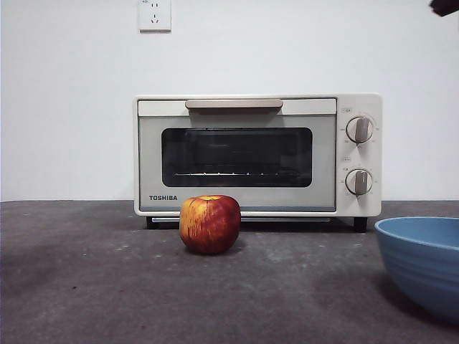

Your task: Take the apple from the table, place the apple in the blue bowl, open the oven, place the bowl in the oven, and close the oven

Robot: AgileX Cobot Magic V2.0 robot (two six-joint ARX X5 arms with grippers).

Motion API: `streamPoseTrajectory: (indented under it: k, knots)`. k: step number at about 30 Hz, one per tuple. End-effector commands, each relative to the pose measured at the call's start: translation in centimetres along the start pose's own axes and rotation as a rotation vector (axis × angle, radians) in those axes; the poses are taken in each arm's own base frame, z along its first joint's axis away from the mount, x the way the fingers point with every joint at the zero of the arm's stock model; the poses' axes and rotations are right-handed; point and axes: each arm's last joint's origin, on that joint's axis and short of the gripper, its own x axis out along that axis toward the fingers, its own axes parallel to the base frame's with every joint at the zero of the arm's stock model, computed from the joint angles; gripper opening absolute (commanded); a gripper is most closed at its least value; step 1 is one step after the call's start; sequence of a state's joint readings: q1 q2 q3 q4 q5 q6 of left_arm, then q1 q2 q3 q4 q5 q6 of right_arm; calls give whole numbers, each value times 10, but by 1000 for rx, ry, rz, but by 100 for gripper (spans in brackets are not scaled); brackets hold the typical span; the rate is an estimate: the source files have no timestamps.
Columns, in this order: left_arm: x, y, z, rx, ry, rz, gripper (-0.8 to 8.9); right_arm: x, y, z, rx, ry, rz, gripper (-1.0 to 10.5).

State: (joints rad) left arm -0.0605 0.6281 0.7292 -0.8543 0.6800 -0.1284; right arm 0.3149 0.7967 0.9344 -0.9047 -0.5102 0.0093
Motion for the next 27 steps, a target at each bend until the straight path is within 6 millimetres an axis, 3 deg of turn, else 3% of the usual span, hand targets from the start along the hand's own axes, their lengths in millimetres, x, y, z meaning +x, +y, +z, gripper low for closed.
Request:
streamPoseTrajectory:
  k: [1,5,9,11,19,27]
  knots:
    - [-2,-6,7,58,2,-19,7,10,5,8,-83,60,-10,3]
    - [-3,-8,10,72,4,-23,7,27,11,12,-121,110,16,36]
    - [-3,-8,9,70,7,-23,7,35,15,17,-137,99,26,270]
    - [-3,-8,9,71,6,-23,7,39,16,20,-132,82,37,333]
    - [-3,-8,9,70,6,-23,7,62,22,33,-155,62,72,338]
    - [-3,-8,9,71,6,-23,7,112,28,70,-185,111,35,351]
